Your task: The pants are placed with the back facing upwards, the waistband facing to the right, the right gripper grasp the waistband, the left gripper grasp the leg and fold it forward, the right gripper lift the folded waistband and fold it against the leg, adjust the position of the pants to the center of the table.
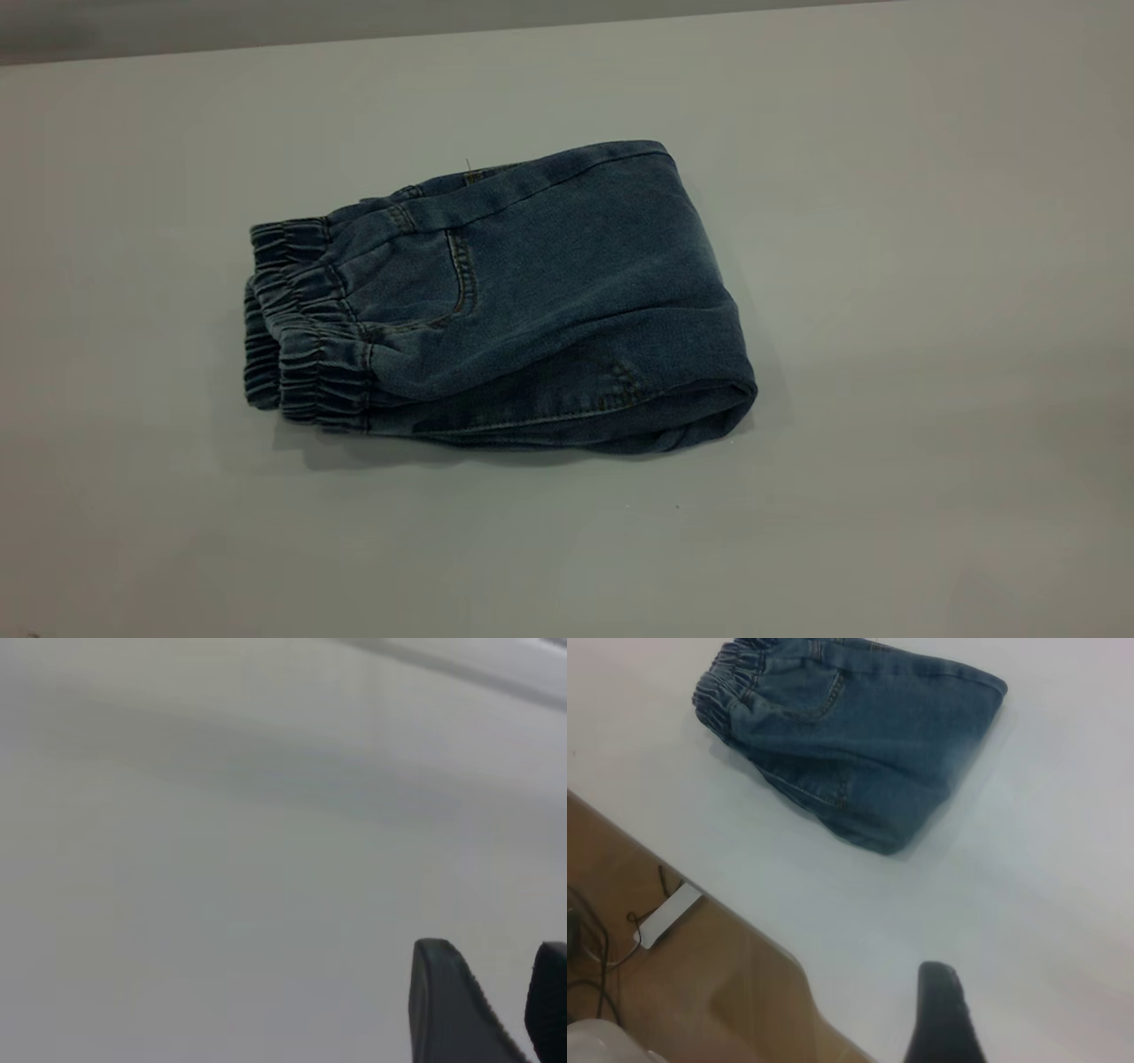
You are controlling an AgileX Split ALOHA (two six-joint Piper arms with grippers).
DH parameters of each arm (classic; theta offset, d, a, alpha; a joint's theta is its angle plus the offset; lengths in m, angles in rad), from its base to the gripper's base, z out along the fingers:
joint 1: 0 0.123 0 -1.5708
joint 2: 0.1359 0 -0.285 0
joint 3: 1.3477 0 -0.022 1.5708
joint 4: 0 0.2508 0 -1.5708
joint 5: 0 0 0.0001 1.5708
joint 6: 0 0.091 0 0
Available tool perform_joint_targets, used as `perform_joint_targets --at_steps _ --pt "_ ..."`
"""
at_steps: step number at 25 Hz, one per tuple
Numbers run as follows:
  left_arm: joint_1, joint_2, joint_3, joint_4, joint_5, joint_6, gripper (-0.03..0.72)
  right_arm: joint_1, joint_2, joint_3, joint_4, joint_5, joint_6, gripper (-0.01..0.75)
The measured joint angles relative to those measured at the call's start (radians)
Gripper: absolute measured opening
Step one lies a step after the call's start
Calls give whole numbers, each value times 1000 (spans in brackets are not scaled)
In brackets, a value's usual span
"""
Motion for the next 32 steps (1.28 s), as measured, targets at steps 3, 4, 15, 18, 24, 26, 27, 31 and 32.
perform_joint_targets --at_steps 3,4,15,18,24,26,27,31,32 --pt "0 -46 -17 -279 185 212 239 0 0 0 0 0 0 405" --pt "0 -47 -36 -369 257 304 239 0 0 0 0 0 0 405" --pt "0 -44 -136 -1038 1043 1175 239 0 0 0 0 0 0 405" --pt "0 -44 -132 -1147 1141 1296 239 0 0 0 0 0 0 405" --pt "0 -44 -132 -1261 1179 1328 239 0 0 0 0 0 0 405" --pt "0 -44 -129 -1281 1181 1304 239 0 0 0 0 0 0 405" --pt "0 -44 -129 -1279 1180 1304 239 0 0 0 0 0 0 405" --pt "0 -44 -89 -1192 1176 1285 239 0 1 0 0 0 0 405" --pt "0 -44 -70 -1172 1175 1266 239 0 1 0 0 0 0 405"
